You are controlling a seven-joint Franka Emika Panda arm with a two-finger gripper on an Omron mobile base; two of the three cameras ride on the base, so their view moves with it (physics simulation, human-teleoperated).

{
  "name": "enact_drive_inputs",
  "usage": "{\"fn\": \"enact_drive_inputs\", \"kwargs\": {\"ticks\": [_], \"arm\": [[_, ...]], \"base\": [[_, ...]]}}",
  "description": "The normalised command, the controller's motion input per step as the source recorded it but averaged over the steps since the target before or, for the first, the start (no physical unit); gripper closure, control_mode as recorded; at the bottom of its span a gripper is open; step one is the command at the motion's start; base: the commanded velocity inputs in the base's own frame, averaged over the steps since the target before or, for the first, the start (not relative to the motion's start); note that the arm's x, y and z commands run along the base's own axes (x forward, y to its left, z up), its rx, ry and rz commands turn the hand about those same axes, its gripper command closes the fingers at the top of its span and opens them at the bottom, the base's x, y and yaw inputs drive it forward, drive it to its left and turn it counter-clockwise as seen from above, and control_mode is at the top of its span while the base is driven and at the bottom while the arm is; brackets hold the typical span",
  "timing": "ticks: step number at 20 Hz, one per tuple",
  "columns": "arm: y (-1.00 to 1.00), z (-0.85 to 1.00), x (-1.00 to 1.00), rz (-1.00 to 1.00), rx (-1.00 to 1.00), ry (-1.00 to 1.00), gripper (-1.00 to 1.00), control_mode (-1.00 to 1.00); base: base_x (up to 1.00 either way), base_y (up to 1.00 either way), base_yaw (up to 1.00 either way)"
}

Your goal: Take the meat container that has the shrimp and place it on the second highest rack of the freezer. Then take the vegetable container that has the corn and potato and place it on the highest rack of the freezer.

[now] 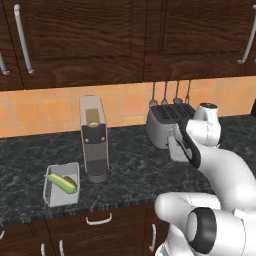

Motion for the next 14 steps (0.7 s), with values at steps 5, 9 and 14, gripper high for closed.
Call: {"fn": "enact_drive_inputs", "kwargs": {"ticks": [5, 9, 14], "arm": [[0.03, 1.00, -0.86, 0.05, 0.00, -0.03, 1.00, -1.00], [0.32, 1.00, -1.00, 0.05, 0.00, -0.04, 1.00, -1.00], [0.35, 0.99, -0.94, 0.04, 0.00, 0.00, 1.00, -1.00]], "base": [[0.00, 0.00, 0.00], [0.00, 0.00, 0.00], [0.00, 0.00, 0.00]]}}
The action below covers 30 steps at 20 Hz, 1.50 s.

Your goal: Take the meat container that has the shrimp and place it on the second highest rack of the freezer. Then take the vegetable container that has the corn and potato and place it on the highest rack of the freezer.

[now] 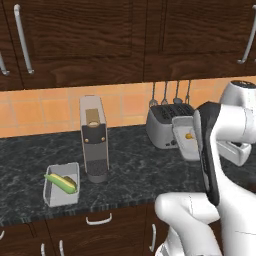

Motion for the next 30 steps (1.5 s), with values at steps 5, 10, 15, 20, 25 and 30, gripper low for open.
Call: {"fn": "enact_drive_inputs", "kwargs": {"ticks": [5, 10, 15, 20, 25, 30], "arm": [[0.45, 0.49, -0.57, 0.02, 0.00, 0.03, 1.00, -1.00], [0.26, 0.16, -0.37, 0.00, 0.00, 0.00, 1.00, -1.00], [0.02, 0.00, -0.05, 0.00, 0.00, 0.00, 1.00, 1.00], [0.00, 0.00, 0.00, 0.00, 0.00, 0.00, 1.00, 1.00], [0.00, 0.00, 0.00, 0.00, 0.00, 0.00, 1.00, 1.00], [0.00, 0.00, 0.00, 0.00, 0.00, 0.00, 1.00, 1.00]], "base": [[0.00, 0.00, 0.00], [0.00, 0.00, 0.00], [-0.61, 0.10, -0.06], [-0.95, 0.01, -0.53], [-0.55, 0.03, -0.88], [-0.44, 0.01, -0.90]]}}
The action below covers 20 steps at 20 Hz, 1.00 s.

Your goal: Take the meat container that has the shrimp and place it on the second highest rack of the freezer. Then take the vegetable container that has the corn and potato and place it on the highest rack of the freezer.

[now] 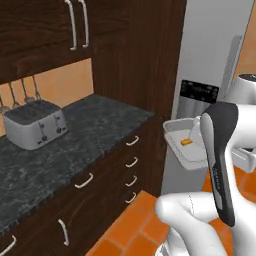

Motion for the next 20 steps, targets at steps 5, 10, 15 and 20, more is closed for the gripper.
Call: {"fn": "enact_drive_inputs", "kwargs": {"ticks": [5, 10, 15, 20], "arm": [[0.00, 0.00, 0.00, 0.00, 0.00, 0.00, 1.00, 1.00], [0.00, 0.00, 0.00, 0.00, 0.00, 0.00, 1.00, 1.00], [0.00, 0.00, 0.00, 0.00, 0.00, 0.00, 1.00, 1.00], [0.00, 0.00, 0.00, 0.00, 0.00, 0.00, 1.00, 1.00]], "base": [[-0.05, 0.00, -0.94], [0.09, 0.00, -0.82], [0.84, -0.15, -0.47], [1.00, -0.49, -0.07]]}}
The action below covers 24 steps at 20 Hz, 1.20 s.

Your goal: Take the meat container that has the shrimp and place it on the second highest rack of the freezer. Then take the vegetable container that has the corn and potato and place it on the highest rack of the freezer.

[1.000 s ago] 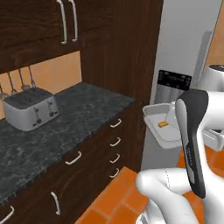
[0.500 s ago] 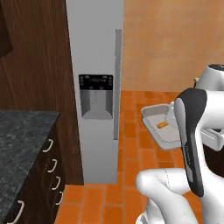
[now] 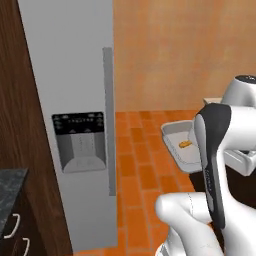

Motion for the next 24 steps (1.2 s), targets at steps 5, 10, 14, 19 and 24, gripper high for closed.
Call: {"fn": "enact_drive_inputs", "kwargs": {"ticks": [5, 10, 14, 19, 24], "arm": [[0.00, 0.00, 0.00, 0.00, 0.00, 0.00, 1.00, 1.00], [0.00, 0.00, 0.00, 0.00, 0.00, 0.00, 1.00, 1.00], [0.00, 0.00, 0.00, 0.00, 0.00, 0.00, 1.00, 1.00], [0.00, 0.00, 0.00, 0.00, 0.00, 0.00, 1.00, 1.00], [0.00, 0.00, 0.00, 0.00, 0.00, 0.00, 1.00, 1.00]], "base": [[1.00, -0.82, 0.00], [1.00, -0.58, 0.00], [1.00, -0.04, 0.00], [1.00, -0.12, 0.00], [1.00, -0.17, 0.10]]}}
